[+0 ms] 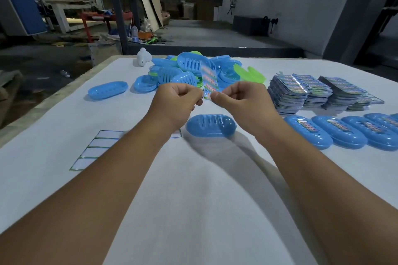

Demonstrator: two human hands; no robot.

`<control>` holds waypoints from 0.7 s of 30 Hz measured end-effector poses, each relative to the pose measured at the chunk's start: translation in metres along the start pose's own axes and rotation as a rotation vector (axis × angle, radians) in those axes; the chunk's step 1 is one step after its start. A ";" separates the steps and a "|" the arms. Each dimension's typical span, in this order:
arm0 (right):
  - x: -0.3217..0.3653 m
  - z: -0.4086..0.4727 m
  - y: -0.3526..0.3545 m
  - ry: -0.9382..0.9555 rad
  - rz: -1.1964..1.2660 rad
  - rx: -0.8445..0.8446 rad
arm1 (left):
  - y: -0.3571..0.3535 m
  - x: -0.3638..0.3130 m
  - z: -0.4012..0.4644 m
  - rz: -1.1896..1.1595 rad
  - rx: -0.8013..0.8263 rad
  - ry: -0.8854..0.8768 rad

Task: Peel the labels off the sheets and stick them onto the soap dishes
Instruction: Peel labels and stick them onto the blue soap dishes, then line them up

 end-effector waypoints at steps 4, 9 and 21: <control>0.003 -0.006 -0.009 0.020 -0.048 0.082 | -0.003 -0.002 -0.001 -0.010 0.033 -0.052; 0.004 -0.007 -0.008 0.006 -0.041 0.096 | -0.005 -0.005 -0.003 0.015 0.056 -0.115; 0.002 -0.007 -0.007 -0.015 -0.078 0.059 | -0.009 -0.004 -0.005 0.108 0.024 -0.151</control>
Point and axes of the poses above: each hand's wrist, its own z-axis towards the middle knuckle, its own y-axis out of the back of the hand, x = y × z, the point moved 5 cm from there along z, towards the middle knuckle, and after that the axes turned 8 degrees about -y, right-handed, at the moved point
